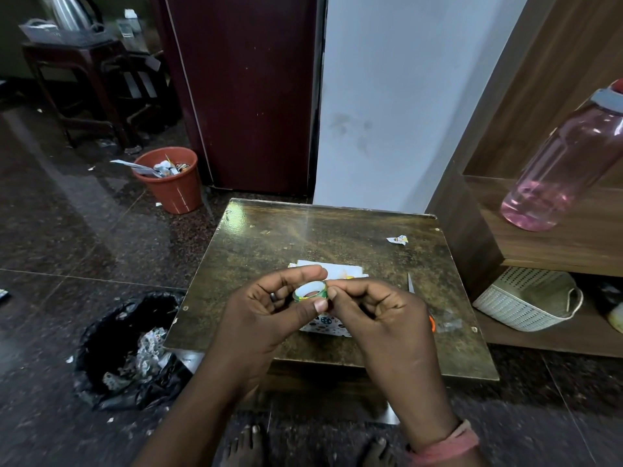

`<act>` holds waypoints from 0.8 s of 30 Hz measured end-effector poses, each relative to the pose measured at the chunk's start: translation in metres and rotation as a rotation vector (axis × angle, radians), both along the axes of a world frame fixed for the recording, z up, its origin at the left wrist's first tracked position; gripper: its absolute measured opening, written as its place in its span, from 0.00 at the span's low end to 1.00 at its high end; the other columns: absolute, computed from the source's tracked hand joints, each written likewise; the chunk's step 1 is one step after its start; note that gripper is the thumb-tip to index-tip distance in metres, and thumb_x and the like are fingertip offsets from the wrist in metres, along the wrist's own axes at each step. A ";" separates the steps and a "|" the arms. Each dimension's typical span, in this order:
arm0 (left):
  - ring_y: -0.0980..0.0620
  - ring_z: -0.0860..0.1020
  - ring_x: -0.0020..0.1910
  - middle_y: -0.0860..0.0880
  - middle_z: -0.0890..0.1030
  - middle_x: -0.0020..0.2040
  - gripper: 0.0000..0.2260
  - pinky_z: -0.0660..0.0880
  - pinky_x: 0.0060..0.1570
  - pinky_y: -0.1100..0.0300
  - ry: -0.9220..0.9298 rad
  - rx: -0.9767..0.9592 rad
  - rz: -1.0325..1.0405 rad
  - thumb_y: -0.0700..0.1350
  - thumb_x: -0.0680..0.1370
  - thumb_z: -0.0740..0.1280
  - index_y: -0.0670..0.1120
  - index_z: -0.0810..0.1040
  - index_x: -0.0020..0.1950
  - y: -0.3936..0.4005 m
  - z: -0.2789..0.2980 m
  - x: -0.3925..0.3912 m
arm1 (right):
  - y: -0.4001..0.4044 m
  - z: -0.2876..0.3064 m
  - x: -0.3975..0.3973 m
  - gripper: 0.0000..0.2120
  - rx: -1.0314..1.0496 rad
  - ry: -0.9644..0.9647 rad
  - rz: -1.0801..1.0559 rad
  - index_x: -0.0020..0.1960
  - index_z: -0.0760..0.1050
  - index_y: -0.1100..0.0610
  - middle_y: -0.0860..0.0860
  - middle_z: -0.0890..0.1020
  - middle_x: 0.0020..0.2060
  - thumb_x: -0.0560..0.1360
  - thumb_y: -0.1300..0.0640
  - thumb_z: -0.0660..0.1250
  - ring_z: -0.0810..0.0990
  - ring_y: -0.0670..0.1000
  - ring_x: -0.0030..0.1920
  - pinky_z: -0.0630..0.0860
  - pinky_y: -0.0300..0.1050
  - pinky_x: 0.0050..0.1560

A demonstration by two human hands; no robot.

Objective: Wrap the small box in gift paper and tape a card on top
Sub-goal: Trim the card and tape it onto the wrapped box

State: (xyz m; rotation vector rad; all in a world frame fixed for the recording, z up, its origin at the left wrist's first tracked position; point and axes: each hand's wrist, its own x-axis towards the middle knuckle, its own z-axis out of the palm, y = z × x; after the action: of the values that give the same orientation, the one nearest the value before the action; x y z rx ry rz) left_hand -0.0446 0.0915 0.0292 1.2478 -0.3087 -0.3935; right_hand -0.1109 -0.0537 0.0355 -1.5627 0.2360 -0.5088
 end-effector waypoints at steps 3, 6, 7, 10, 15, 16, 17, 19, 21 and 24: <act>0.48 0.83 0.62 0.44 0.86 0.59 0.21 0.80 0.56 0.61 0.009 -0.002 -0.028 0.35 0.68 0.75 0.41 0.83 0.61 0.000 0.000 -0.001 | -0.003 0.001 0.000 0.08 0.023 0.005 0.008 0.45 0.86 0.53 0.56 0.87 0.39 0.76 0.65 0.73 0.86 0.62 0.43 0.81 0.62 0.51; 0.48 0.83 0.62 0.45 0.86 0.61 0.22 0.80 0.57 0.60 0.015 0.008 -0.044 0.36 0.69 0.75 0.42 0.82 0.63 0.001 0.001 -0.001 | -0.005 0.003 -0.001 0.09 0.037 0.009 0.034 0.45 0.87 0.54 0.54 0.88 0.39 0.76 0.66 0.73 0.87 0.60 0.45 0.83 0.59 0.53; 0.47 0.83 0.62 0.46 0.86 0.61 0.23 0.80 0.57 0.60 0.013 0.013 -0.045 0.37 0.69 0.74 0.43 0.82 0.64 0.002 0.002 -0.001 | -0.006 0.003 -0.001 0.09 0.032 0.010 0.038 0.45 0.87 0.54 0.54 0.88 0.39 0.76 0.66 0.73 0.87 0.60 0.45 0.83 0.58 0.53; 0.48 0.83 0.61 0.47 0.86 0.61 0.22 0.80 0.58 0.60 -0.009 0.040 -0.050 0.36 0.70 0.74 0.42 0.82 0.64 0.002 0.002 -0.003 | -0.006 0.003 0.000 0.10 0.040 0.023 0.038 0.44 0.87 0.53 0.55 0.87 0.38 0.76 0.67 0.73 0.88 0.57 0.43 0.84 0.53 0.51; 0.51 0.82 0.63 0.46 0.85 0.61 0.22 0.79 0.56 0.62 -0.002 0.009 -0.084 0.30 0.72 0.75 0.42 0.80 0.65 0.000 0.002 -0.005 | -0.009 0.001 0.001 0.10 0.089 0.028 0.034 0.44 0.86 0.54 0.56 0.87 0.38 0.76 0.67 0.72 0.88 0.54 0.41 0.84 0.50 0.49; 0.51 0.82 0.64 0.45 0.85 0.63 0.23 0.79 0.57 0.62 0.010 -0.010 -0.091 0.31 0.72 0.74 0.42 0.79 0.67 0.000 0.003 -0.005 | -0.008 0.002 0.001 0.09 0.098 0.026 0.033 0.44 0.87 0.54 0.56 0.87 0.39 0.76 0.67 0.72 0.87 0.55 0.41 0.84 0.50 0.50; 0.51 0.81 0.65 0.46 0.84 0.64 0.24 0.78 0.58 0.63 0.021 -0.024 -0.088 0.31 0.72 0.73 0.43 0.79 0.68 -0.001 0.003 -0.004 | -0.007 0.001 0.001 0.08 0.093 0.028 0.035 0.46 0.87 0.54 0.56 0.87 0.40 0.76 0.66 0.73 0.87 0.56 0.43 0.83 0.50 0.50; 0.53 0.80 0.67 0.48 0.84 0.65 0.26 0.78 0.60 0.63 0.033 -0.033 -0.066 0.30 0.73 0.74 0.44 0.77 0.70 -0.001 0.003 -0.002 | -0.004 0.000 0.002 0.08 0.045 0.049 0.069 0.51 0.86 0.53 0.53 0.88 0.45 0.77 0.64 0.73 0.87 0.54 0.47 0.82 0.48 0.52; 0.54 0.80 0.67 0.50 0.83 0.65 0.29 0.78 0.61 0.62 0.013 -0.009 -0.042 0.33 0.71 0.73 0.45 0.76 0.71 0.000 0.003 -0.001 | -0.001 -0.002 0.002 0.11 0.025 0.060 0.115 0.57 0.84 0.51 0.50 0.88 0.48 0.77 0.61 0.73 0.86 0.52 0.51 0.81 0.48 0.56; 0.55 0.81 0.65 0.51 0.84 0.64 0.31 0.79 0.59 0.62 -0.041 0.058 -0.003 0.35 0.67 0.75 0.45 0.77 0.70 0.001 0.004 -0.001 | -0.003 -0.002 0.003 0.13 0.059 0.050 0.134 0.60 0.83 0.51 0.49 0.88 0.50 0.76 0.60 0.73 0.86 0.51 0.54 0.81 0.45 0.56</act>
State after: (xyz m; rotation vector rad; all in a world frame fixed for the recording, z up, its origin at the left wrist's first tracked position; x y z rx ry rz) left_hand -0.0459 0.0927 0.0332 1.3138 -0.3360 -0.3818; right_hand -0.1081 -0.0565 0.0333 -1.5230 0.1807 -0.3553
